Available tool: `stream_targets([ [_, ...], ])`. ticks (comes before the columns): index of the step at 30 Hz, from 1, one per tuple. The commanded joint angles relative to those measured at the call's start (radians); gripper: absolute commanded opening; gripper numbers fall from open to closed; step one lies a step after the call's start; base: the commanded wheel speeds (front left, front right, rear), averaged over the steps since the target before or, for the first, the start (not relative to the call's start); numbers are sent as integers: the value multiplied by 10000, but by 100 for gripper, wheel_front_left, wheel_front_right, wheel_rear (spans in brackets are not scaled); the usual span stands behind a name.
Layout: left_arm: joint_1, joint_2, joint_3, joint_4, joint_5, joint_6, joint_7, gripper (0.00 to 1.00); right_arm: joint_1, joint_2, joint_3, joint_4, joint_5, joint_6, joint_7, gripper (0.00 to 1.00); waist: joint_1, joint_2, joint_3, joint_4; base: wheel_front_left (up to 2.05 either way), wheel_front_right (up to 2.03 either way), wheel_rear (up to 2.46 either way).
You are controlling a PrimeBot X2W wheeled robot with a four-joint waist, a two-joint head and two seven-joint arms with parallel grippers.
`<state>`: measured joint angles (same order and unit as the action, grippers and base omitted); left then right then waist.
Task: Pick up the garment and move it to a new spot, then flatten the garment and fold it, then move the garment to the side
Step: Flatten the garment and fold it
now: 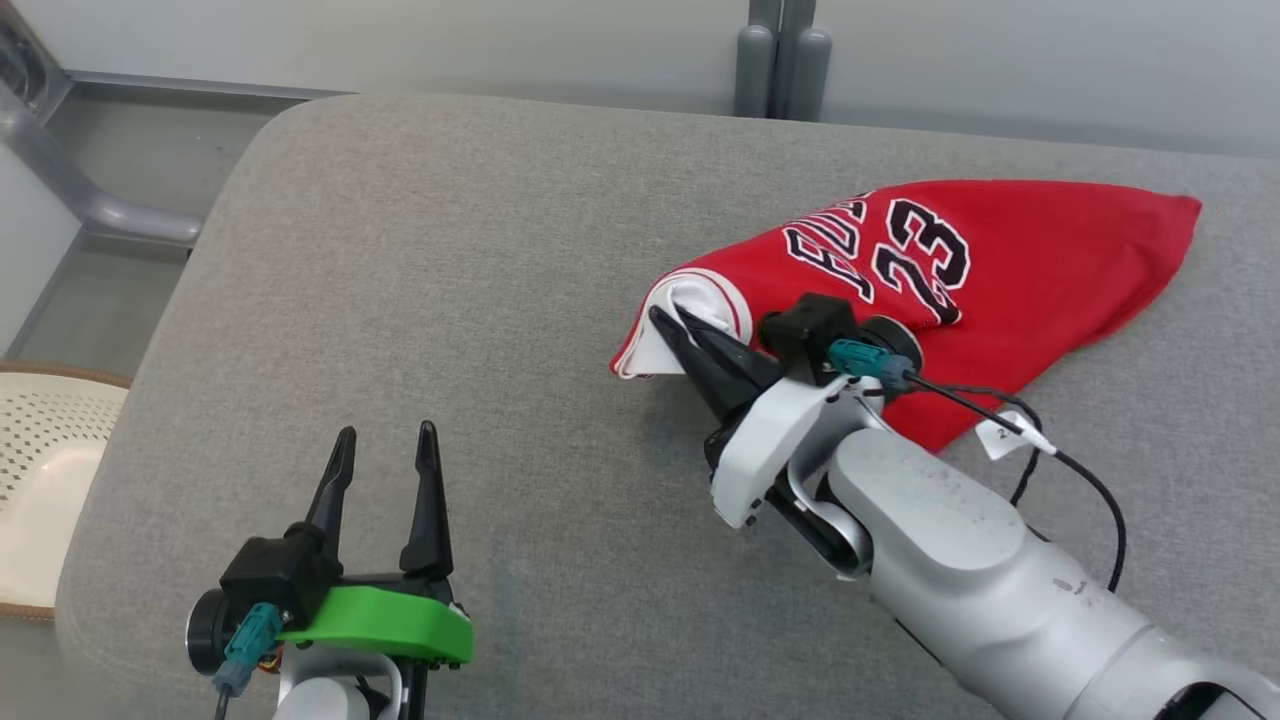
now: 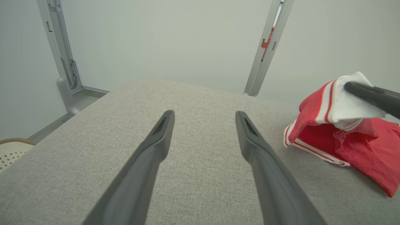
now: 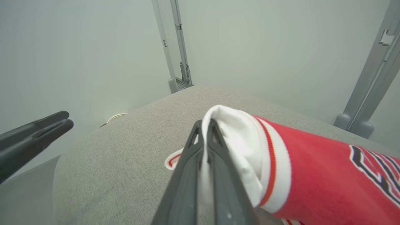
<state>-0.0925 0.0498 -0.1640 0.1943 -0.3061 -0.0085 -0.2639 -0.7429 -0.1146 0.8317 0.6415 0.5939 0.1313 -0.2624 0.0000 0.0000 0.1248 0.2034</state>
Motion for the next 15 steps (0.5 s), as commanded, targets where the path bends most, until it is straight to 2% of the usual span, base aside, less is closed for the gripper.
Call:
stream_targets([
  [1,11,16,-33,-4,-46,43,-3,100,-225,136,161,298,114,-11,-32,0,0,0,-57,229,0,0,0],
  [9,-110,17,-338,-4,-283,113,-3,100,-1053,592,330,1989,441,-11,-31,0,0,0,-66,1021,0,0,0],
  [15,-56,17,-510,28,-426,182,-3,100,-1366,645,596,2196,753,-8,-33,0,0,0,-32,1475,0,0,0],
])
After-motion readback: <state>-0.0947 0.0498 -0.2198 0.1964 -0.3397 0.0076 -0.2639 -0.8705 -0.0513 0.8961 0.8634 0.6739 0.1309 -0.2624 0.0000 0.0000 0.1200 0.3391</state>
